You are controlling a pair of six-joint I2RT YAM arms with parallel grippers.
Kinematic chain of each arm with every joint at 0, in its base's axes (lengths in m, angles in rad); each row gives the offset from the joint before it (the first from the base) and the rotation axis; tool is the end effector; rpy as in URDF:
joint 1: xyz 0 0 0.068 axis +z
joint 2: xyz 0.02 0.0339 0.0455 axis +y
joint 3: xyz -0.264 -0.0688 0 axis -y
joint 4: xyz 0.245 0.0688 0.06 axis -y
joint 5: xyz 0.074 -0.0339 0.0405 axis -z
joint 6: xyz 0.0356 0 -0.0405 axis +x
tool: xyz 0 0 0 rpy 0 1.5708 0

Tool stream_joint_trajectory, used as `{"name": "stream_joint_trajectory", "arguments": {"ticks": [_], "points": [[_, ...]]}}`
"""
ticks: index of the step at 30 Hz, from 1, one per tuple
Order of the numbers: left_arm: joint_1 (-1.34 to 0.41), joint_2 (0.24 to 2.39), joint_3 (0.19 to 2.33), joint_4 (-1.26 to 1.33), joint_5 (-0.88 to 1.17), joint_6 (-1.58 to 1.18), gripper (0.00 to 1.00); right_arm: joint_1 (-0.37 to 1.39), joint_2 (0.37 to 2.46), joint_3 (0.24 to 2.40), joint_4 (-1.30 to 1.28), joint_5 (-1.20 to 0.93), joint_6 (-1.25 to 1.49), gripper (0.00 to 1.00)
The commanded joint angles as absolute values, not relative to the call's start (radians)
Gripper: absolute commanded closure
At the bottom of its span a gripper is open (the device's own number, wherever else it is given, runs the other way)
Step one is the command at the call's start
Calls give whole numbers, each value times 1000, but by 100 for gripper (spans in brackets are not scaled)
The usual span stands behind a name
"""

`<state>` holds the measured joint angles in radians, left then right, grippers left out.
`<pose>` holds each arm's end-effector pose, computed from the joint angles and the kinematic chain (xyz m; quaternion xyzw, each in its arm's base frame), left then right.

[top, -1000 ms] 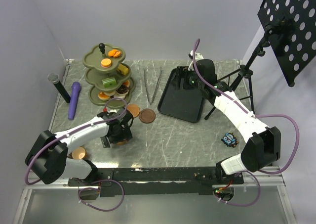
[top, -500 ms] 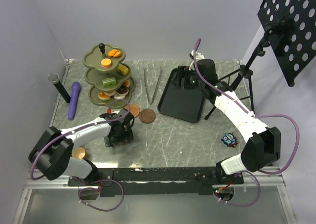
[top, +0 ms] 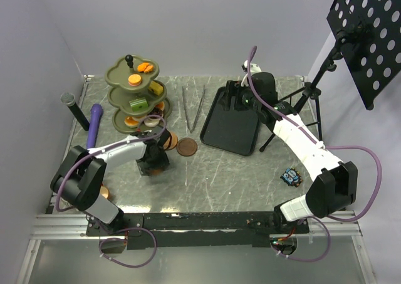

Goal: Serve the afternoon tea

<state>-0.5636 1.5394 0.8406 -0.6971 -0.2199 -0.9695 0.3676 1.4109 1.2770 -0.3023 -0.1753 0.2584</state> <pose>0.2212 -0.1306 0.1586 -0.2090 0.9679 0.0185 0.1384 0.3035 0.1235 0.3548 -0.0928 0.8363 0.2351 0.4866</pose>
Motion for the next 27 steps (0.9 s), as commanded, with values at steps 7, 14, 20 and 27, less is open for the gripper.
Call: {"name": "stream_joint_trajectory", "arguments": {"ticks": [7, 14, 20, 27], "points": [[-466, 1654, 833, -657, -353, -986, 31, 350, 1381, 1319, -291, -160, 233, 16], [-445, 1715, 900, -584, -344, -891, 34, 344, 1384, 1321, -295, -160, 230, 16], [-391, 1743, 931, -580, -353, -865, 35, 341, 1385, 1322, -298, -156, 222, 16], [-376, 1741, 960, -568, -370, -827, 31, 339, 1385, 1312, -302, -147, 203, 16]]}}
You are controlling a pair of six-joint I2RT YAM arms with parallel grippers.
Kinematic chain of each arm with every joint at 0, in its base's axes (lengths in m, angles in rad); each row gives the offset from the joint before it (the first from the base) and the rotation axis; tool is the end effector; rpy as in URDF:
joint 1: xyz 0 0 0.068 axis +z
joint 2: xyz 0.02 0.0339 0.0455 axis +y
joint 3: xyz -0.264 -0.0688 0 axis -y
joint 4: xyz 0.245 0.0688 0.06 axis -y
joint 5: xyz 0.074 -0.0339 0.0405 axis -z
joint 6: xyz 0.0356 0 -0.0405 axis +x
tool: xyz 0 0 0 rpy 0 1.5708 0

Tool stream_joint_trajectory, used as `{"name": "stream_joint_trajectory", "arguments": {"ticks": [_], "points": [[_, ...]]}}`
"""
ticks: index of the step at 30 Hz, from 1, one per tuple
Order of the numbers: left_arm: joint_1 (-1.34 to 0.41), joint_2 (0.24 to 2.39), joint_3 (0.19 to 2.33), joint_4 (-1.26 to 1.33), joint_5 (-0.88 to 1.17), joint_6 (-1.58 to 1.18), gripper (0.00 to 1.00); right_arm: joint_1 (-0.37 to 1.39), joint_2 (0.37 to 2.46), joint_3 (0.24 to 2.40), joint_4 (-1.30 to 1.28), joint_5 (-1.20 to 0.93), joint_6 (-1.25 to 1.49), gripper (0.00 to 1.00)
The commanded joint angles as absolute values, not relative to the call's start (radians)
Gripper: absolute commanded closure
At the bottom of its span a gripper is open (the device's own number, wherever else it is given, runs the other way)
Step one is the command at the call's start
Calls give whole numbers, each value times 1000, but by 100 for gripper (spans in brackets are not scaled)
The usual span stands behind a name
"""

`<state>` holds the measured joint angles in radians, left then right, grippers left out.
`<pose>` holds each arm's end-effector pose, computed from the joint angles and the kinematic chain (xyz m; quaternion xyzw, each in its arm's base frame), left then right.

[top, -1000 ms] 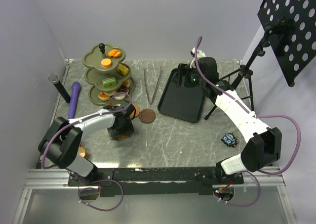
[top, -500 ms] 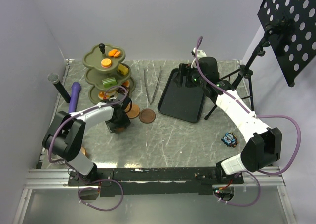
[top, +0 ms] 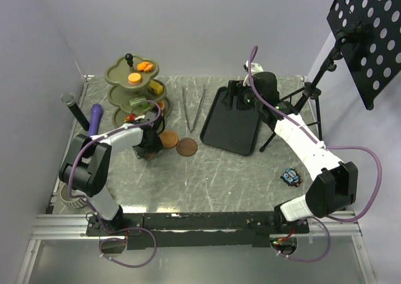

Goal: Serve the afternoon tea

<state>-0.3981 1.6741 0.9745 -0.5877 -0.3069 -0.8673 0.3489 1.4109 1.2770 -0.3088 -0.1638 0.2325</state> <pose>0.2839 -0.1077 0.1606 -0.2484 0.9465 0.0395 0.2021 0.3057 0.1174 0.3541 -0.0927 0.8383 0.2190 0.4906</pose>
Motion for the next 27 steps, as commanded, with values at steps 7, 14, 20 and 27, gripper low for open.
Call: {"name": "stream_joint_trajectory", "arguments": {"ticks": [7, 14, 20, 27], "points": [[-368, 1712, 977, -571, -368, -801, 22, 339, 1373, 1286, -298, -193, 129, 16], [-371, 1551, 973, -560, -339, -746, 5, 383, 1376, 1229, -356, -299, -21, 17], [-370, 1369, 954, -564, -334, -716, 0, 578, 1416, 1201, -416, -201, -166, 17], [-368, 1217, 942, -603, -337, -729, 0, 732, 1566, 1193, -379, -201, -150, 20]]}}
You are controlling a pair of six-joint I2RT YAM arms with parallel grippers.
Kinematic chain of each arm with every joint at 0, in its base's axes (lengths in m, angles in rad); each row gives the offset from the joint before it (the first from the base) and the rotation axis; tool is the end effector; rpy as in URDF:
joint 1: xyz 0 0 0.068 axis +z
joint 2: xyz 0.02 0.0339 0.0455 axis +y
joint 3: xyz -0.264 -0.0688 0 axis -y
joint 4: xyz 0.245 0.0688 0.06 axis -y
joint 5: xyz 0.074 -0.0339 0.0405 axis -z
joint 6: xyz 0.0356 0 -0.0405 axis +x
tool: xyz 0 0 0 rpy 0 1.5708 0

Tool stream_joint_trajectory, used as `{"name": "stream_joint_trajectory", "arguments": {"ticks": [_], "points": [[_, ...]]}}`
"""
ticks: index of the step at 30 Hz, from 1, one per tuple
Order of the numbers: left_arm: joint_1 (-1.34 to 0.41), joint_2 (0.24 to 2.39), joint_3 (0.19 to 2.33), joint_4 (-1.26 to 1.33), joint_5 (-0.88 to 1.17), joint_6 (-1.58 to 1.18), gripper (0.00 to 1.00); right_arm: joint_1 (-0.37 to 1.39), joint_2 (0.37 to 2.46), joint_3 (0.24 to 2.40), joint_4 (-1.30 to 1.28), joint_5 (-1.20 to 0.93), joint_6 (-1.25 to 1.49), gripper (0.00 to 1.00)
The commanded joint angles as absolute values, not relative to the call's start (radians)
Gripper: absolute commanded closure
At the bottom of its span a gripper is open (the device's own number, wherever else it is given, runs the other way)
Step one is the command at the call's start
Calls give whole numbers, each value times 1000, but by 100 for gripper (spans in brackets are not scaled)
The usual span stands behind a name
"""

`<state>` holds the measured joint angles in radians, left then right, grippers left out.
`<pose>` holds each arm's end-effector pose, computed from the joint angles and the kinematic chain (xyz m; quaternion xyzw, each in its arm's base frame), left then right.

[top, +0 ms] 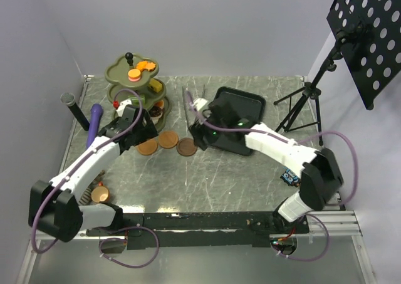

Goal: Serve the afternoon tea

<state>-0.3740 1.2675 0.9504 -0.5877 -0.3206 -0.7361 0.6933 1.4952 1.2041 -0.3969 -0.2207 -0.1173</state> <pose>0.2454 -0.0843 0.2613 -0.2193 0.9083 -0.0419 0.3537 0.2534 0.2207 0.2949 -0.3976 0.8073 0.2161 0.3788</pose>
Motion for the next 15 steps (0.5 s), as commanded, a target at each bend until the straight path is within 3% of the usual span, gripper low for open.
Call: {"name": "stream_joint_trajectory", "arguments": {"ticks": [1, 15], "points": [[-368, 1206, 943, -618, -339, -741, 0, 747, 1584, 1193, -370, -193, -155, 21], [-328, 1016, 1046, -830, -397, -913, 0, 859, 1834, 1219, -275, -35, -74, 31]]}}
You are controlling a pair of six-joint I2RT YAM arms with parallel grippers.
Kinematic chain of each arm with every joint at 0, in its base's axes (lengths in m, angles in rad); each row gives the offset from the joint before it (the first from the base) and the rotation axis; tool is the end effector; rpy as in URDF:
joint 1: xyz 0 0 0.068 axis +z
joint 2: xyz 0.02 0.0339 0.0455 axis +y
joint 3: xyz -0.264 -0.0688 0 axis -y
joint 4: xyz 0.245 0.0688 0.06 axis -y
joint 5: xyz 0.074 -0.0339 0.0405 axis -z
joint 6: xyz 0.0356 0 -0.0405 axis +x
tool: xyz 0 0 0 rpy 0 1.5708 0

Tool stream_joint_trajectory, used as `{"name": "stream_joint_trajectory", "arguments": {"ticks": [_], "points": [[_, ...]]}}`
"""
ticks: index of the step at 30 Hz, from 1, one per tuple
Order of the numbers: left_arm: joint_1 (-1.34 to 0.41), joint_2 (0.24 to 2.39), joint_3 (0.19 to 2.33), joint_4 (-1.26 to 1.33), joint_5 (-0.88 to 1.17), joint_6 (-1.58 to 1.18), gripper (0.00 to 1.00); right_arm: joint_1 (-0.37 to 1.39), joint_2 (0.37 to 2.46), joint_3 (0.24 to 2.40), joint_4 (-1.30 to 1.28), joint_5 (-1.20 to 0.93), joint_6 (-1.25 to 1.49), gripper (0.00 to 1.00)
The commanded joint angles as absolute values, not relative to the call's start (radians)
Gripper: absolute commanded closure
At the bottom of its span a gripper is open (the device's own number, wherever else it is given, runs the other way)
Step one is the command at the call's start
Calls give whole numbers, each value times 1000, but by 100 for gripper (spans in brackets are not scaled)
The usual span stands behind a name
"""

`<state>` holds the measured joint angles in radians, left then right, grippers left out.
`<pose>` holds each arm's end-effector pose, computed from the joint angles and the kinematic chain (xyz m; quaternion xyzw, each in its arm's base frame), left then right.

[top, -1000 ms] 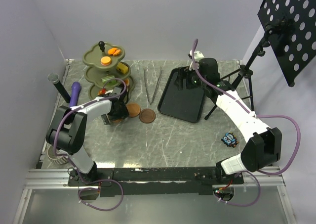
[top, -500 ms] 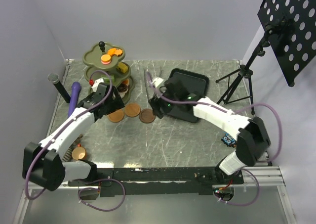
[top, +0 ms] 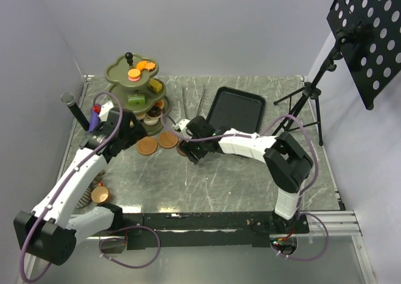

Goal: Serve the afternoon tea

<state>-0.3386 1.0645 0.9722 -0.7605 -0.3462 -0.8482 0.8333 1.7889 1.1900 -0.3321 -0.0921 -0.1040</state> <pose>0.2041 -0.0591 0.3006 -0.2910 0.8772 -0.0598 0.3771 0.2522 0.2825 0.1949 -0.4412 0.8395 0.1529 0.2779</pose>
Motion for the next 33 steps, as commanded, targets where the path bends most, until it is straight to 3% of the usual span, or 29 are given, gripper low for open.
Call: {"name": "stream_joint_trajectory", "arguments": {"ticks": [1, 16, 33], "points": [[-327, 1003, 1051, -842, -402, -917, 0, 865, 1851, 1230, -276, -25, -68, 31], [-291, 930, 1095, -894, -437, -841, 0, 870, 2078, 1445, -440, 276, 80, 34], [-261, 913, 1083, -871, -442, -787, 0, 836, 2223, 1605, -436, 187, 21, 32]]}}
